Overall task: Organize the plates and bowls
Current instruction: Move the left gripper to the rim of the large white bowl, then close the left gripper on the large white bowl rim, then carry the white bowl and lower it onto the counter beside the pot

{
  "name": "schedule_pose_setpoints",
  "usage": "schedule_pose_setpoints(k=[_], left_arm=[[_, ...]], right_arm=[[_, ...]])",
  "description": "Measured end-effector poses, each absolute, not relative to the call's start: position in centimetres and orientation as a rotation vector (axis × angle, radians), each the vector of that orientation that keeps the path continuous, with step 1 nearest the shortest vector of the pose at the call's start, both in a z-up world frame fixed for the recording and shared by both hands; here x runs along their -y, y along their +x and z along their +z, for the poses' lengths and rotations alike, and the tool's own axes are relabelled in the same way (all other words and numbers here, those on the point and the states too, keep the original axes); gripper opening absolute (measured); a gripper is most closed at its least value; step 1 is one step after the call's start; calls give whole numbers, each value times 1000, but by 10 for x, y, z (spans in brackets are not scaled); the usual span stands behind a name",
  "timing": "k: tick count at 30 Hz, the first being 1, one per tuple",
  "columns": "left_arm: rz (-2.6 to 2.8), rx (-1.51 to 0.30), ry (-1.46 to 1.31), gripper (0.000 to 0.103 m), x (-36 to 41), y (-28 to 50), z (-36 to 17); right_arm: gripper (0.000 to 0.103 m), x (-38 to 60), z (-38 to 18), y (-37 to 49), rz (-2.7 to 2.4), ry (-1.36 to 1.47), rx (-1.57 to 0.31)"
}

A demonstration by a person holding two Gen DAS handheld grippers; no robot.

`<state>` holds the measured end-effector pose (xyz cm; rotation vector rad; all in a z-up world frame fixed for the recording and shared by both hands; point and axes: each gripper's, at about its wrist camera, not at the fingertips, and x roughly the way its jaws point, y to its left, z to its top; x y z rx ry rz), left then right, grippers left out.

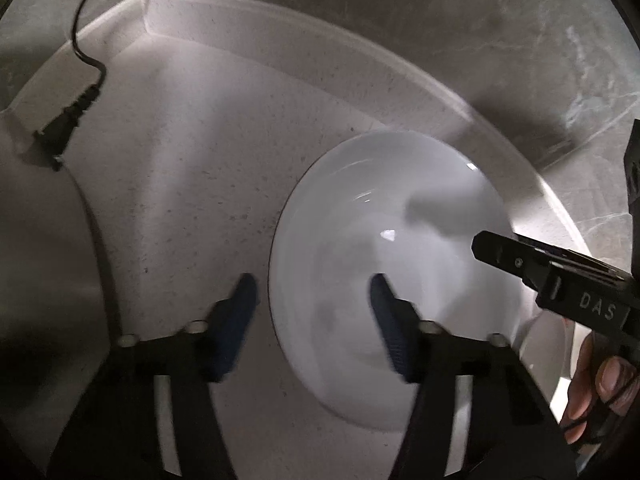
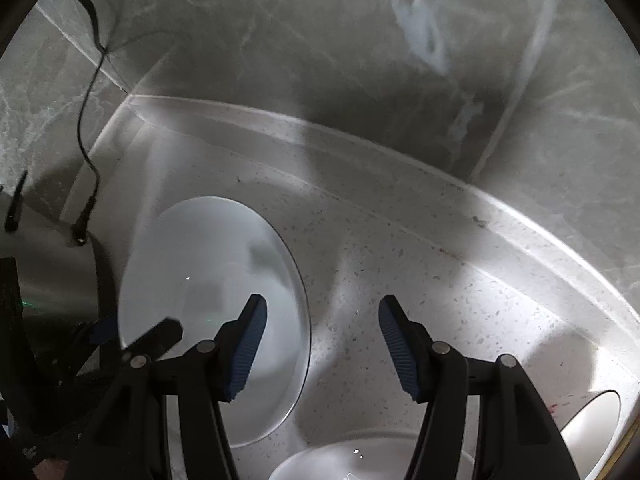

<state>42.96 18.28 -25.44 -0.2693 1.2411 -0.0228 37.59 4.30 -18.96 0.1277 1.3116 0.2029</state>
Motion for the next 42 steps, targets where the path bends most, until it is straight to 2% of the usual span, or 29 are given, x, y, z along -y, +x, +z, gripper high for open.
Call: schedule_pose_setpoints(k=[2,3,5,6,8,16,26,34,42], left_arm=[[-31,-1254,-267,34,-180,433,-260],[-35,-1258,-265,32,-179,434,-263],[-46,-1266,-266,26,-177,434,-267],[-46,-1266,-263,24,-176,435,-268],[-48,-1263,-262,16,-176,436,-269],[-58,-1250,-263,12,-180,436,-270],[-106,-1190,-249,12,-168,390,-226],[-176,-1196,-209,12,-169,300,-197],[-252,-1281,-134,13,-150,211,-213]], right_arm=[[58,-43,-197,377,204,131,-1330],[54,-44,-200,377,205,125,-1340],[32,-46,-206,378,207,116,-1366],[29,-47,-206,378,218,118,-1365],[11,-53,-205,377,235,94,-1359],[11,-52,-202,369,213,100,-1337],[10,-39,-148,327,233,133,-1256],[10,-48,-116,242,251,131,-1214],[10,-41,-129,149,217,164,-1252]])
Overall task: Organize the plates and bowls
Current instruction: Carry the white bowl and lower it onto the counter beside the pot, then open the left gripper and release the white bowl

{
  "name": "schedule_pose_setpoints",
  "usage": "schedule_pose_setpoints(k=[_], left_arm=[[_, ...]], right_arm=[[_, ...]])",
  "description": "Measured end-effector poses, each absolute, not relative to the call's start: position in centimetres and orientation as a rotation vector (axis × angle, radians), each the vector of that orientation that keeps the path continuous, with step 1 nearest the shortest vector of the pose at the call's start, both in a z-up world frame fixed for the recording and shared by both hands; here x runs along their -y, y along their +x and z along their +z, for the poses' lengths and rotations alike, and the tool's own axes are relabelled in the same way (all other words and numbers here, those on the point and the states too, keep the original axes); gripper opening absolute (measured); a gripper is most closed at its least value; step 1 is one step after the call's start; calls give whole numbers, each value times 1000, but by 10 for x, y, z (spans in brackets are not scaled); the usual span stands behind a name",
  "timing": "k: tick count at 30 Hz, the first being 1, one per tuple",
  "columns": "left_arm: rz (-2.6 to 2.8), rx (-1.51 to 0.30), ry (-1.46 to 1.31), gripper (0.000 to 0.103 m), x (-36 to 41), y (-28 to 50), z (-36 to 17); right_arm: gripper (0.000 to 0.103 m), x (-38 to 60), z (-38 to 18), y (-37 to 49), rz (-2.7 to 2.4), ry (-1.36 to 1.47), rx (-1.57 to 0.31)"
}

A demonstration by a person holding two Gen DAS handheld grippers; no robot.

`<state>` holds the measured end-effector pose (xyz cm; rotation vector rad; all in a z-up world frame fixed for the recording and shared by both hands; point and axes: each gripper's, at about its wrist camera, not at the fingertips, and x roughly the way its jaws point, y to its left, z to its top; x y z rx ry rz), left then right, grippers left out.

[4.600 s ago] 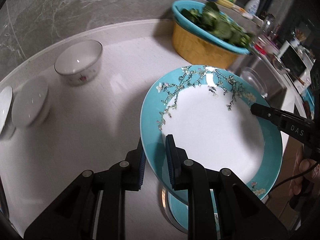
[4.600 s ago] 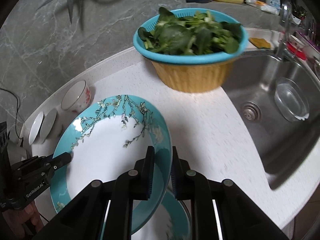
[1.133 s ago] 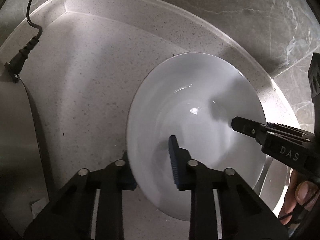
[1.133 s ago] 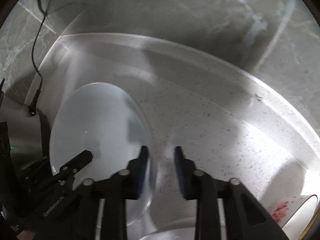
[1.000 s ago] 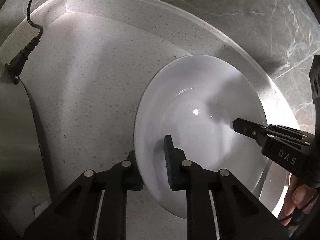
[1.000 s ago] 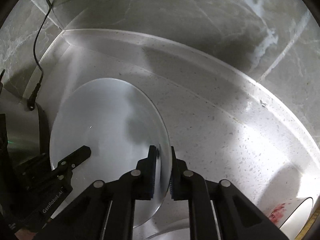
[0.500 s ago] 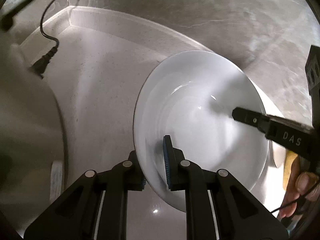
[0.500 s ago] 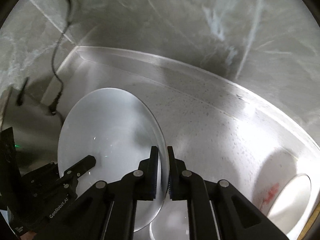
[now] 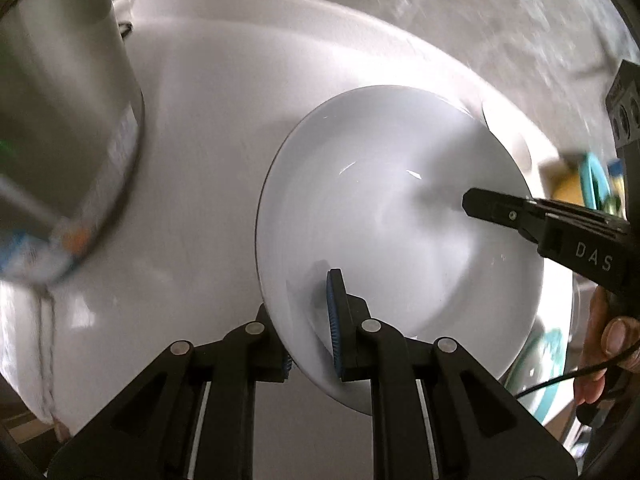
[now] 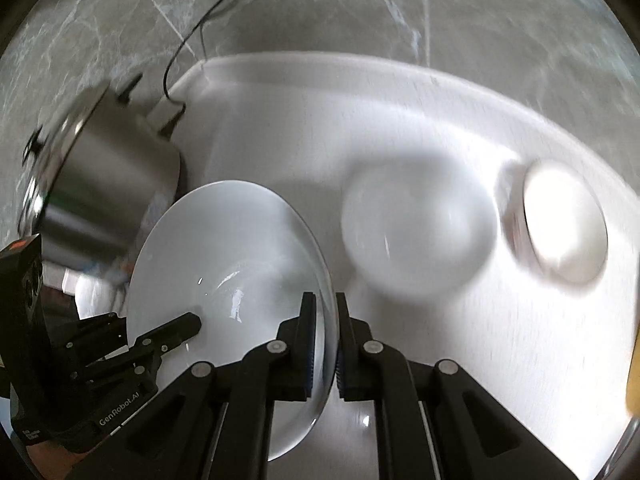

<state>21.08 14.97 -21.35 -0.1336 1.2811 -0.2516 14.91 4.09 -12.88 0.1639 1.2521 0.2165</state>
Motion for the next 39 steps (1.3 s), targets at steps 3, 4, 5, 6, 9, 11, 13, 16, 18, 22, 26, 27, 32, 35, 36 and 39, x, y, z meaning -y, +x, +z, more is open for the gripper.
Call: schedule_pose_setpoints(k=[3,4,5,6,9,11,13,16,18,22,26,27,32,35,36,39], left_arm=[[-278,-1318,-106,13,-138,187,-228],[-282,-1337,-100,13,-134,182,-236],[-284,-1347,-93,13,-131,177,-241],[-289,-1354,-80,13,-126,173,-246],[-297,-1381,-50,13,-116,167,-261],[-301,-1381,-32,13,-116,154,-269],[-304,-1380,-26,13,-114,150,-273],[-302,-1365,-14,13,-115,147,-278],[-297,-1360,-14,13,-113,147,-277],[-294,-1352,-6,13,-115,143,-277],[-286,-1345,-8,16,-107,144,-277],[-286,-1348,-9,16,-104,146,-276],[-301,-1338,-42,62,-112,147,-262],[-312,-1314,-55,97,-125,154,-242],[-310,-1311,-50,102,-130,160,-236],[-300,-1266,-66,103,-144,187,-213]], right_arm=[[10,-30,-143,121,188,196,-1279],[10,-25,-153,111,175,218,-1298],[10,-24,-159,107,167,230,-1307],[10,-22,-165,103,158,243,-1314],[10,-10,-179,90,145,259,-1339],[10,-6,-184,83,137,261,-1345],[10,1,-186,76,134,269,-1345],[10,8,-191,71,131,272,-1339],[10,12,-194,67,133,271,-1331],[10,13,-196,61,144,258,-1309],[12,12,-195,60,154,245,-1292],[13,12,-196,60,156,243,-1292],[54,14,-187,53,143,275,-1269],[66,26,-174,44,139,304,-1244],[68,29,-171,44,139,313,-1240],[72,57,-151,50,109,373,-1180]])
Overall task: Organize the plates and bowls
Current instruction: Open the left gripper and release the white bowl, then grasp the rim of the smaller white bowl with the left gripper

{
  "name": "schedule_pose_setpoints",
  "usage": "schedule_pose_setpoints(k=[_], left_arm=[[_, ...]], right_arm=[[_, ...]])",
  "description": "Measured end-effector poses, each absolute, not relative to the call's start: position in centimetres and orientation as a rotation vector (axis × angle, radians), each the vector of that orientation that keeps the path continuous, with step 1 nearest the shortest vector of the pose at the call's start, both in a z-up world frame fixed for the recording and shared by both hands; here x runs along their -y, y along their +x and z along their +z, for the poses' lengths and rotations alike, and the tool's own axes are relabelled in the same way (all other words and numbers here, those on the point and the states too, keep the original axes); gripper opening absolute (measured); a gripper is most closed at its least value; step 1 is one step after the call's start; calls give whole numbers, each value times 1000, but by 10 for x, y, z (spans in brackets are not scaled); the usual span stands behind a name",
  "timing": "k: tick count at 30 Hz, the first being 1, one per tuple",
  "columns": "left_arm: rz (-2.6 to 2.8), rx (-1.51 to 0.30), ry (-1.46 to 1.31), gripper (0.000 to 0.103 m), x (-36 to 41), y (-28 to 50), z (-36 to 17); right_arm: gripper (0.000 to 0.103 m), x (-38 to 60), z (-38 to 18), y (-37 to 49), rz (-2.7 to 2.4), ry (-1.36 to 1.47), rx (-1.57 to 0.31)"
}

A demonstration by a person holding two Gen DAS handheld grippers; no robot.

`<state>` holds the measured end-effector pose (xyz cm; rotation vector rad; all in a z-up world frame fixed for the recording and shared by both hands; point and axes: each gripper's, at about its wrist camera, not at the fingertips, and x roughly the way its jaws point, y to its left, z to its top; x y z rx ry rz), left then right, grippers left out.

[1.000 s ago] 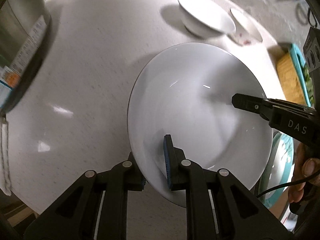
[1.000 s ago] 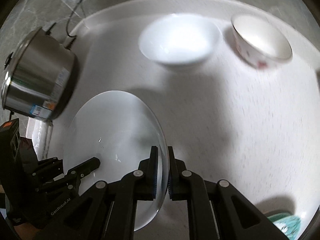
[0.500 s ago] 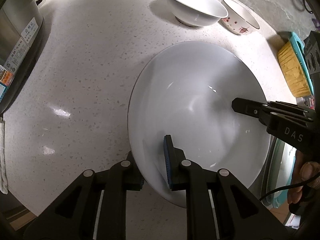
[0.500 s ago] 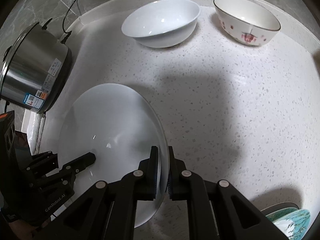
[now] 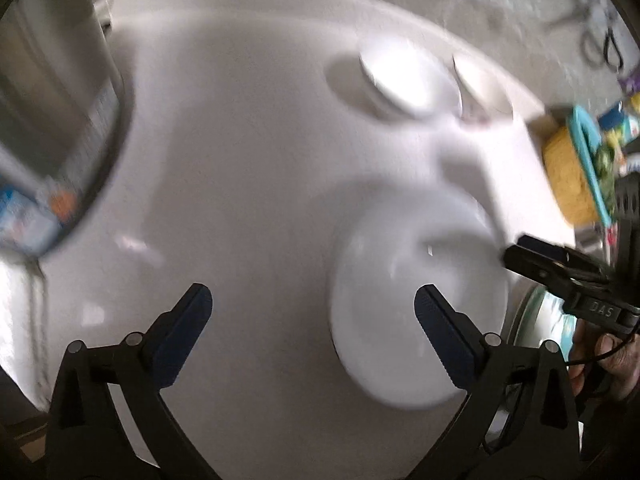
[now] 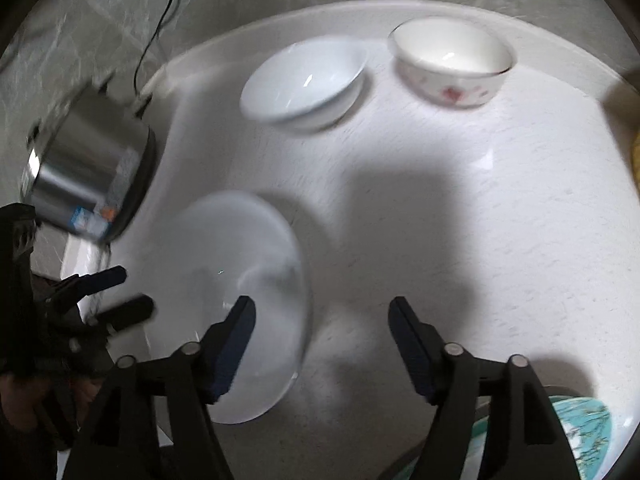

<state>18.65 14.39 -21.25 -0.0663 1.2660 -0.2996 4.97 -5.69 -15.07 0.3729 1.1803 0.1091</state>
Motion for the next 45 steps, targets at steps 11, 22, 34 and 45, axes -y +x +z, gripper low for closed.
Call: schedule_pose_setpoints(k=[11,22,34,45], left_arm=[[-370,-1196,30,102,-105,335,-205],[-408,-1271,155,99,-70,397,-246],[-492,-1302,153,29,-58,396,-254],[-527,-1304,170,11,-53,393,-245]], right_arm=[[55,105,-144,151,-17,538,-1165],[50,78,-178,213,-26,484,-1292],[27,70,-199,242,-41,432,-1339],[12,61,-191,250,-10,400,-1325]])
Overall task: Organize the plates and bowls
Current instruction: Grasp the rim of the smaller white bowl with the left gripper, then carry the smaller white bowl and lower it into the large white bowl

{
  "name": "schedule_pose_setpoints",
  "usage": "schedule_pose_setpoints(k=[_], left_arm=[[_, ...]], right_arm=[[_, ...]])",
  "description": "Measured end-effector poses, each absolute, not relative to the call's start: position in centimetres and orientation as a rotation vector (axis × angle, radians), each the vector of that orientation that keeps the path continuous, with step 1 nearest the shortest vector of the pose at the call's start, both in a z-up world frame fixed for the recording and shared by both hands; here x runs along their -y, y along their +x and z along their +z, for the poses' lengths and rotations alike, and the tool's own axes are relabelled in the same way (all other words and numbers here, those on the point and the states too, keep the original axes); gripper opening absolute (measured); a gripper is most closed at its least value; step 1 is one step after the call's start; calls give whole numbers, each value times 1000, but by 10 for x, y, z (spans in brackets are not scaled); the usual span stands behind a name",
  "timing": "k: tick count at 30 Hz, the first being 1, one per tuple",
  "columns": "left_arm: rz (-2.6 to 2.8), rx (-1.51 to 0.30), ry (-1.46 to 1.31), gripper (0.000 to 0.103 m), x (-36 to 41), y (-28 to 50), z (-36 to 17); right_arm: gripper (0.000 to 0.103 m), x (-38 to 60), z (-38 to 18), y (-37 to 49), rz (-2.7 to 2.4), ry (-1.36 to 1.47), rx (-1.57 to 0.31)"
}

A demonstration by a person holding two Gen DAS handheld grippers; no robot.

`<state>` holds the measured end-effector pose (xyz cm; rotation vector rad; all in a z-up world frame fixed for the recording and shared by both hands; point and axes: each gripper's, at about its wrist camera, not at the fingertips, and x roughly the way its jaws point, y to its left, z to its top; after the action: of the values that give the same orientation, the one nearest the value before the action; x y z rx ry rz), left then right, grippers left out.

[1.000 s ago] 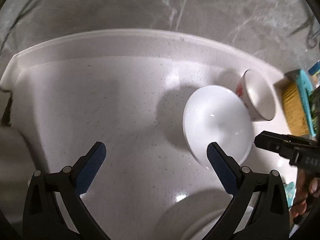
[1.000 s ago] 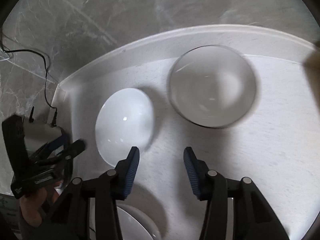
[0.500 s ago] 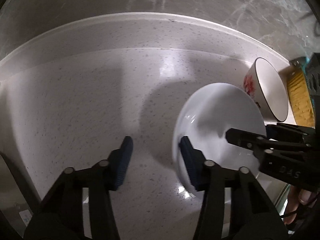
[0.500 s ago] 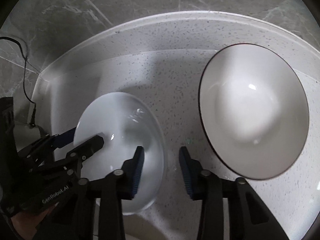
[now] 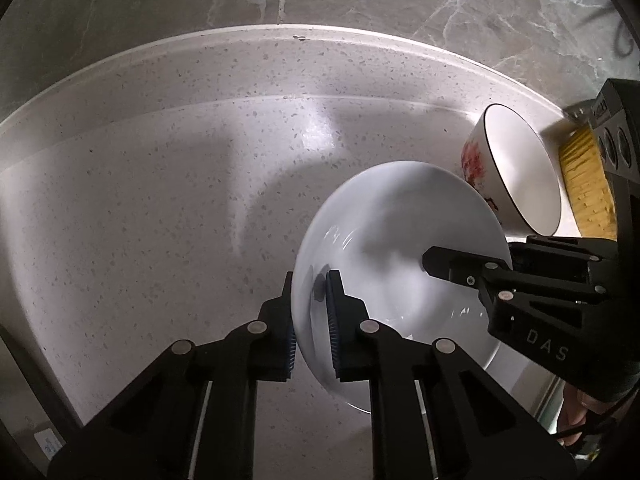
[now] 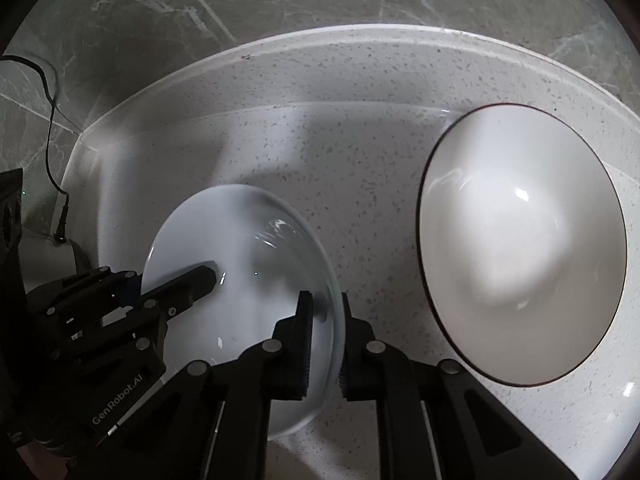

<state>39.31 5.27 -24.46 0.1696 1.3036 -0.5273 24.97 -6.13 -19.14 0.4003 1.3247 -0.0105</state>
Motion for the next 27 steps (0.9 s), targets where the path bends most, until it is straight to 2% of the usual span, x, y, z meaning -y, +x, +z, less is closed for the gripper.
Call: schedule_pose_setpoints(k=[9,18,22,27], left_arm=[[-533,-1230,175,11,-54,362,-197],[-559,-1163,171,11,-82,272,-129],[-556,-1187,150,11,-101,226,-124],[-556,-1263,117,11,-112,175,-149]], right_arm=[[12,59,-149,226,27,374,-1267],[11,34,-90,160,107,317,-1207],[11,21,-85,131,136,292,-1218],[11,6,-104,96,157,286,-1271]])
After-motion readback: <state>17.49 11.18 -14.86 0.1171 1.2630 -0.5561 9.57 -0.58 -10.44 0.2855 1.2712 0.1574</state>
